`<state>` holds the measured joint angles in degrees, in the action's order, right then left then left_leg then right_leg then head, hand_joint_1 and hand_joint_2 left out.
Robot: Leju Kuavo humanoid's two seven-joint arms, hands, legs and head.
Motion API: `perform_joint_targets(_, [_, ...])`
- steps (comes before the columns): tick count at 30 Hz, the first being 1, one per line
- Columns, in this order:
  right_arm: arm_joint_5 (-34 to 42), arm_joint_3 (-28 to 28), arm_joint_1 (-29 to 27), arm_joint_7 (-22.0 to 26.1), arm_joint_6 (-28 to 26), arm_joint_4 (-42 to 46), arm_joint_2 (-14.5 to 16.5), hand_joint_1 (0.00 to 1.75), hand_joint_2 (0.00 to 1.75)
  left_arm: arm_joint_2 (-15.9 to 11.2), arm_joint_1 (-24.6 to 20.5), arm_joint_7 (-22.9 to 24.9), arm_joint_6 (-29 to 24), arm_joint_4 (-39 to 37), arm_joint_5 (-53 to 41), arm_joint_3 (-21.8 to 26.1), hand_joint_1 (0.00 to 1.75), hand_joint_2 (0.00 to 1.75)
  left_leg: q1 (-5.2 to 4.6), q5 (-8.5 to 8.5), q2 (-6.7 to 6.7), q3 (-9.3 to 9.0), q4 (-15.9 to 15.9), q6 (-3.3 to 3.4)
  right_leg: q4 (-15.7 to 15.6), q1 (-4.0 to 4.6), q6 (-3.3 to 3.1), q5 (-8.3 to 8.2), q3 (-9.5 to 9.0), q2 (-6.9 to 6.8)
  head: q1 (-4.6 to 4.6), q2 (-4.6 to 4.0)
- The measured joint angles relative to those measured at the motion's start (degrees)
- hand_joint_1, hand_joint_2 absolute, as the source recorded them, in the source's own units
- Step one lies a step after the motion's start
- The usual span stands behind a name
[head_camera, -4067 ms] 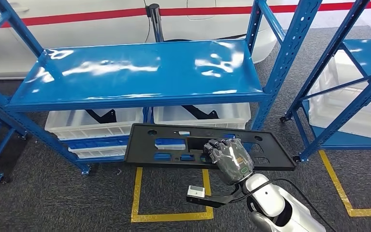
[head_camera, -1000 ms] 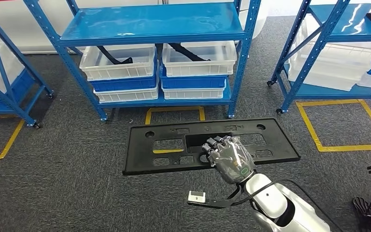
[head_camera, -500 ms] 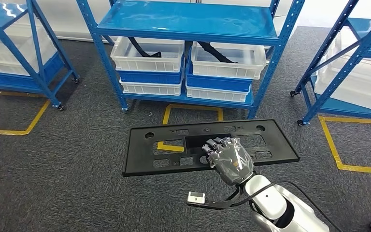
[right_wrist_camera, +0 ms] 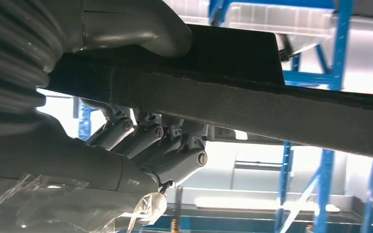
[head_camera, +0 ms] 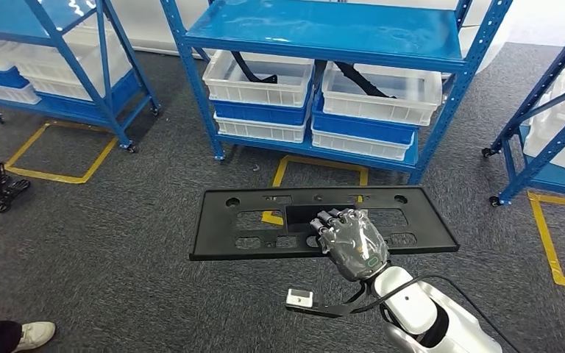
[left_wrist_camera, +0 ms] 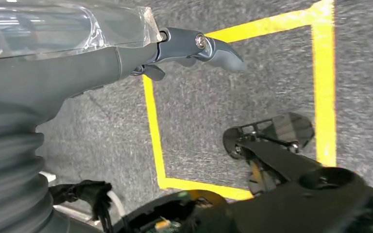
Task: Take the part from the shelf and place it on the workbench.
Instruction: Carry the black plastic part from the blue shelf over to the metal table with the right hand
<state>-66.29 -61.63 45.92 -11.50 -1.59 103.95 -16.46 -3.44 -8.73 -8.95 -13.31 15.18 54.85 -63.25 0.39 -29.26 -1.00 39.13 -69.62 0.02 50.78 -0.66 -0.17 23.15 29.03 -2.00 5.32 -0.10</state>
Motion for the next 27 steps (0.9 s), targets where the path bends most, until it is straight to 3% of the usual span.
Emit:
perform_joint_targets(1, [0.0,0.0,-0.1,0.0,0.0,0.0,0.0,1.69,1.75,0.0,0.1,0.0,0.0,0.0,0.0,0.0,0.0,1.75,-0.03,1.47,0.22,-1.28,2.5,0.14,0.0,0.04,0.03,0.02,-0.03,-0.53,-0.01,0.01])
perform_joint_targets(2, [0.1,0.0,-0.1,0.0,0.1,0.0,0.0,1.69,1.75,0.0,0.1,0.0,0.0,0.0,-0.1,0.0,0.0,1.75,-0.13,3.58,0.82,-3.61,6.9,0.4,0.0,0.06,0.1,0.06,-0.11,-1.08,-0.01,0.01])
perform_joint_targets(4, [0.1,0.0,-0.1,-0.1,0.2,0.0,0.0,1.69,1.75,0.0,-0.1,0.0,0.0,0.0,-0.1,0.0,0.0,1.75,-0.62,6.98,3.18,-8.33,16.1,1.11,0.1,0.31,0.39,0.26,-0.24,-2.06,-0.01,0.01])
perform_joint_targets(5, [0.2,0.1,-0.1,-0.2,0.3,0.0,0.0,1.69,1.75,0.0,-0.2,0.0,0.0,0.0,-0.2,0.0,0.0,1.75,-0.85,7.77,4.03,-9.52,18.7,1.41,0.1,0.45,0.59,0.35,-0.25,-2.51,-0.01,0.01])
perform_joint_targets(6, [0.2,0.1,-0.1,-0.3,0.4,0.0,0.0,1.69,1.75,0.0,-0.2,0.0,0.0,0.0,-0.2,0.0,0.0,1.75,-1.02,7.97,4.33,-9.86,19.7,1.64,0.1,0.58,0.81,0.45,-0.23,-2.96,-0.01,0.01])
perform_joint_targets(8, [0.4,0.1,-0.2,-0.4,0.5,0.0,0.0,1.69,1.75,0.0,-0.1,0.0,0.0,0.0,-0.2,0.0,0.0,1.75,-0.96,8.18,3.28,-9.57,19.9,2.11,0.2,0.61,1.36,0.68,-0.17,-3.61,-0.02,0.02])
perform_joint_targets(10, [0.5,0.2,-0.2,-0.5,0.7,0.1,0.0,1.69,1.75,0.0,0.0,0.0,0.0,0.0,-0.3,0.0,0.0,1.75,-0.7,8.47,2.22,-9.55,20.0,2.68,2.5,0.36,2.06,2.37,0.77,-2.0,-0.02,0.02])
perform_joint_targets(11, [0.5,0.3,-0.2,-0.5,0.7,0.2,0.0,1.69,1.75,0.0,0.0,0.0,0.0,0.0,-0.3,0.0,0.0,1.75,-0.54,8.59,1.74,-9.58,20.1,2.94,5.5,0.21,2.37,4.12,2.12,-0.62,-0.02,0.02])
perform_joint_targets(13, [0.5,0.4,-0.4,-0.6,0.9,0.3,-0.1,1.69,1.75,0.0,-0.2,0.0,0.0,0.0,-0.3,0.0,0.0,1.75,-0.49,8.62,0.6,-9.53,20.0,3.19,14.5,0.08,2.71,8.16,6.45,1.22,-0.03,0.02])
perform_joint_targets(14, [0.5,0.5,-0.6,-0.7,1.0,0.3,-0.1,1.69,1.75,0.0,-0.2,0.0,0.0,0.0,-0.3,0.0,0.0,1.75,-0.48,8.6,-0.04,-9.53,20.0,3.22,18.1,0.05,2.8,9.24,8.39,1.45,-0.03,0.02])
perform_joint_targets(15, [0.5,0.5,-0.9,-0.7,1.0,0.3,-0.2,1.69,1.75,0.0,-0.1,0.0,0.0,0.0,-0.3,0.0,0.0,1.75,-0.45,8.59,-0.77,-9.56,20.0,3.22,19.7,0.02,2.83,9.07,9.46,1.53,-0.03,0.02])
perform_joint_targets(16, [0.5,0.5,-1.0,-0.7,1.1,0.3,-0.2,1.69,1.75,0.0,-0.1,0.0,0.0,0.0,-0.4,0.0,0.0,1.75,-0.39,8.57,-1.5,-9.61,20.0,3.19,18.6,-0.02,2.8,7.67,9.31,1.6,-0.03,0.02])
perform_joint_targets(17, [0.5,0.5,-1.1,-0.7,1.1,0.4,-0.2,1.69,1.75,0.0,-0.1,0.0,0.0,0.0,-0.4,0.0,0.0,1.75,-0.32,8.52,-2.25,-9.71,20.0,3.13,15.2,-0.09,2.75,5.33,8.02,1.94,-0.03,0.02])
perform_joint_targets(19, [0.5,0.6,-1.1,-0.7,1.3,0.5,-0.2,1.69,1.75,0.0,-0.1,0.0,0.0,0.0,-0.4,0.0,0.0,1.75,-0.29,8.36,-3.62,-9.77,19.9,2.83,6.2,-0.44,2.67,0.66,4.29,4.5,-0.02,0.02])
perform_joint_targets(20, [0.5,0.7,-1.1,-0.8,1.4,0.6,-0.3,1.69,1.75,0.0,-0.2,0.0,0.0,0.0,-0.4,0.0,0.0,1.75,-0.32,8.3,-4.19,-9.65,19.8,2.6,3.1,-0.64,2.63,-0.62,2.97,5.8,-0.02,0.02])
perform_joint_targets(21, [0.5,0.7,-1.1,-0.8,1.5,0.6,-0.3,1.69,1.75,0.0,-0.2,0.0,0.0,0.0,-0.4,0.0,0.0,1.75,-0.33,8.28,-4.77,-9.44,19.8,2.35,1.4,-0.76,2.52,-1.05,2.32,6.68,-0.01,0.02])
perform_joint_targets(22, [0.5,0.7,-1.1,-0.8,1.6,0.6,-0.3,1.69,1.75,0.0,-0.3,0.0,0.0,0.0,-0.4,0.0,0.0,1.75,-0.32,8.32,-5.39,-9.21,19.8,2.04,0.9,-0.73,2.35,-0.94,2.12,6.7,0.01,0.02])
perform_joint_targets(24, [0.5,0.8,-1.0,-0.8,1.7,0.6,-0.3,1.69,1.75,0.0,0.0,0.0,0.0,0.0,-0.4,0.0,0.0,1.75,-0.16,8.2,-6.07,-8.82,19.7,1.41,0.8,-0.8,1.8,-0.85,2.04,5.34,0.02,0.02])
perform_joint_targets(26, [0.4,0.9,-0.8,-0.9,1.7,0.7,-0.3,1.69,1.75,-0.1,0.0,-0.1,0.0,0.0,-0.4,0.0,0.0,1.75,-0.22,6.23,-3.82,-7.03,16.2,0.76,0.6,-0.92,1.17,-0.84,1.81,4.0,0.05,0.02])
perform_joint_targets(27, [0.4,0.9,-0.7,-0.9,1.7,0.7,-0.3,1.69,1.75,0.0,0.0,-0.1,0.0,0.0,-0.4,0.0,0.0,1.75,-0.2,4.36,-2.09,-5.04,12.3,0.47,0.6,-0.85,0.91,-0.75,1.72,3.32,0.07,0.02])
